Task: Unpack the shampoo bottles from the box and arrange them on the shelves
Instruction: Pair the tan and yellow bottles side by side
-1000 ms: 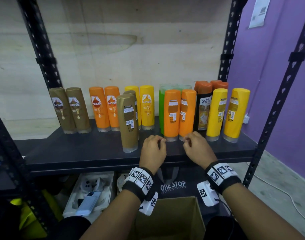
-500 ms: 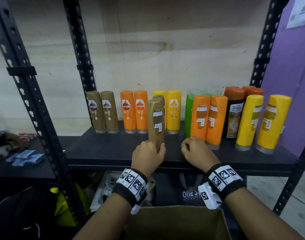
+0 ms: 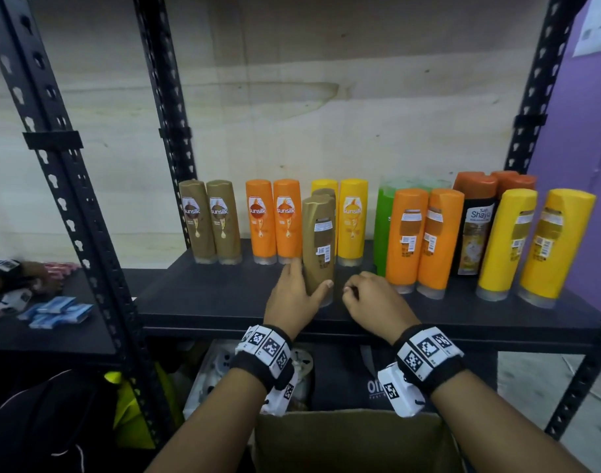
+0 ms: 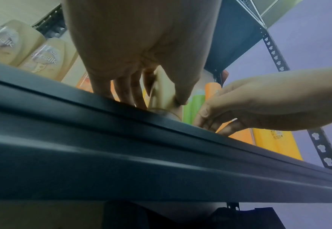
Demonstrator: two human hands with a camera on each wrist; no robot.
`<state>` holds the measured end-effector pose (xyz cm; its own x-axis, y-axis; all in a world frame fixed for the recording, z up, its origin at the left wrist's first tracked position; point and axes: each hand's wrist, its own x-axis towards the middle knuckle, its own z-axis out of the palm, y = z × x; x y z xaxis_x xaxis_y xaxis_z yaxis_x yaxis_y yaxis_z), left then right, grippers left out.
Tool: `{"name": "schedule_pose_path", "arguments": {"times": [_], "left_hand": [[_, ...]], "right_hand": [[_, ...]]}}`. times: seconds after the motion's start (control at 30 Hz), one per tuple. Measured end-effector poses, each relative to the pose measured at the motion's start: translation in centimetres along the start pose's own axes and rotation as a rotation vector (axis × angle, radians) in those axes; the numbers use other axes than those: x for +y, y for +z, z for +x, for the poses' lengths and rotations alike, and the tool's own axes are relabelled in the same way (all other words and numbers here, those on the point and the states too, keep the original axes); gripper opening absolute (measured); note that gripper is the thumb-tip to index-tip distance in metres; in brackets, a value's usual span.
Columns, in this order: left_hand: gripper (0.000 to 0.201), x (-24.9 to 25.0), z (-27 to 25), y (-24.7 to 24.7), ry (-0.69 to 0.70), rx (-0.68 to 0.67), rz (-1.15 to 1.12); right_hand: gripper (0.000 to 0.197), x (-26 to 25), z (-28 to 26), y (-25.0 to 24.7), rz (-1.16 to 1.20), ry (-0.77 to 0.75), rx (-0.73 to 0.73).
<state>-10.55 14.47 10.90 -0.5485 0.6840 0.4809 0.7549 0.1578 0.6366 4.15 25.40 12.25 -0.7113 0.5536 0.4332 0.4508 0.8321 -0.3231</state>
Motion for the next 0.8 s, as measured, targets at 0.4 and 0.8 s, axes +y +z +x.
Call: {"name": "schedule_pose_path", "arguments": {"times": [0.4,0.8], "left_hand": [[0.056,-1.9,1.6,-0.5,-0.206,0.144,-0.327],[0.062,-2.5,1.0,0.3,-0.179,0.161,-0.356]], "right_hand": [[0.023,-0.5,2.4,1.2,-0.042,0.063,0.107],[0.08,0.1,6.8,2.9,0.467,0.179,0.031]]}}
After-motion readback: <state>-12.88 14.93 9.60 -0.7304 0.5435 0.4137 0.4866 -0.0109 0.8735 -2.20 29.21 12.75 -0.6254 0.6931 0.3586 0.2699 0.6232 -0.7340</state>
